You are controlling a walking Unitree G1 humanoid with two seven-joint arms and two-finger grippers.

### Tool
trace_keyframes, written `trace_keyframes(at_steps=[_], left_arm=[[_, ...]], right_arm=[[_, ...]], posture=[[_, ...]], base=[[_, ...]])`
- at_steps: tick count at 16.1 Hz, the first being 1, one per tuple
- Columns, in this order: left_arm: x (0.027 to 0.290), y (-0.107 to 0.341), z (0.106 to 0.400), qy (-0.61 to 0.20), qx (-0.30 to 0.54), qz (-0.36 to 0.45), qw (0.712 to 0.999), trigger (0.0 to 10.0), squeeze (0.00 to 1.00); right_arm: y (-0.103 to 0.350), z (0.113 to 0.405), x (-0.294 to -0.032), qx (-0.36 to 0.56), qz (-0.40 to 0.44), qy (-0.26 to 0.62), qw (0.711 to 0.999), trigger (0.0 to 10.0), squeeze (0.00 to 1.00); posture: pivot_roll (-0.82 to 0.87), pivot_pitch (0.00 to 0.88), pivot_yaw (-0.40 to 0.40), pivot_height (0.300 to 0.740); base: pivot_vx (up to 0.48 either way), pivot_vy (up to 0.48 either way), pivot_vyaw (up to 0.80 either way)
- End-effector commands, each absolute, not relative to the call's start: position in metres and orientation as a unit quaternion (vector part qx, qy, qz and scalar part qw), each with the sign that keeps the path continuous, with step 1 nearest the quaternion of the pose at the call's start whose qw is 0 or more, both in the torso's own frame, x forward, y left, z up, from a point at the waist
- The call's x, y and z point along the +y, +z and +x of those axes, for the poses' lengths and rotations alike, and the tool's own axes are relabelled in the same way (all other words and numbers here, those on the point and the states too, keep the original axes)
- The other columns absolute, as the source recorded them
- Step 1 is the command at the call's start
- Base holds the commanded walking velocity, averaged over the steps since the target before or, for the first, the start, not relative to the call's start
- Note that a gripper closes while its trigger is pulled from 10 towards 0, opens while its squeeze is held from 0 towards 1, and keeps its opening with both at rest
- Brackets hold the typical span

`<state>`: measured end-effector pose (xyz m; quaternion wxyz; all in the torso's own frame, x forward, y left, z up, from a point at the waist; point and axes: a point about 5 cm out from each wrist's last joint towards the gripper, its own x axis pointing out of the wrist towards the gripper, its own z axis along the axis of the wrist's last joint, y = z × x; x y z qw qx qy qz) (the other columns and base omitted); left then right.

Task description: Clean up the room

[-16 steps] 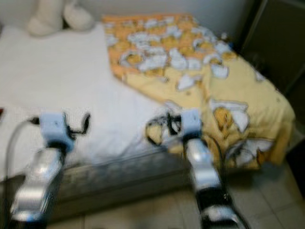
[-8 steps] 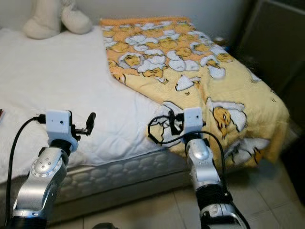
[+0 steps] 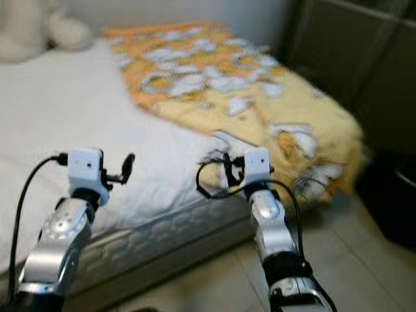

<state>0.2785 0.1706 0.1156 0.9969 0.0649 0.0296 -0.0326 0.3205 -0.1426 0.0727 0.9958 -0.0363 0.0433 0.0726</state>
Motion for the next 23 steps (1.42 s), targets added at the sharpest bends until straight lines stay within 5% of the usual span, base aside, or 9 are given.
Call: trace_keyframes(at_steps=[1,10,17,23], left_arm=[[0.167,0.120,0.280,-0.040,0.020,0.074,0.996,10.0,0.00],[0.167,0.119,0.277,-0.031,0.026,0.059,0.997,10.0,0.00],[0.171,0.119,0.278,-0.034,0.044,0.081,0.995,10.0,0.00],[0.145,0.068,0.316,-0.119,0.142,0.073,0.980,10.0,0.00]], right_arm=[[0.073,0.321,-0.146,0.043,-0.035,0.067,0.996,10.0,0.00],[0.069,0.325,-0.141,0.060,-0.028,0.078,0.995,10.0,0.00],[0.070,0.335,-0.135,0.082,-0.021,0.100,0.991,10.0,0.00],[0.060,0.294,-0.142,0.078,0.021,0.139,0.987,10.0,0.00]], posture=[[0.01,0.000,0.025,0.740],[0.02,0.000,0.029,0.740],[0.05,0.000,0.040,0.740],[-0.08,0.000,0.053,0.740]], base=[[0.450,0.000,-0.66],[0.467,0.000,-0.29],[0.000,0.000,0.00],[0.000,0.000,0.00]])
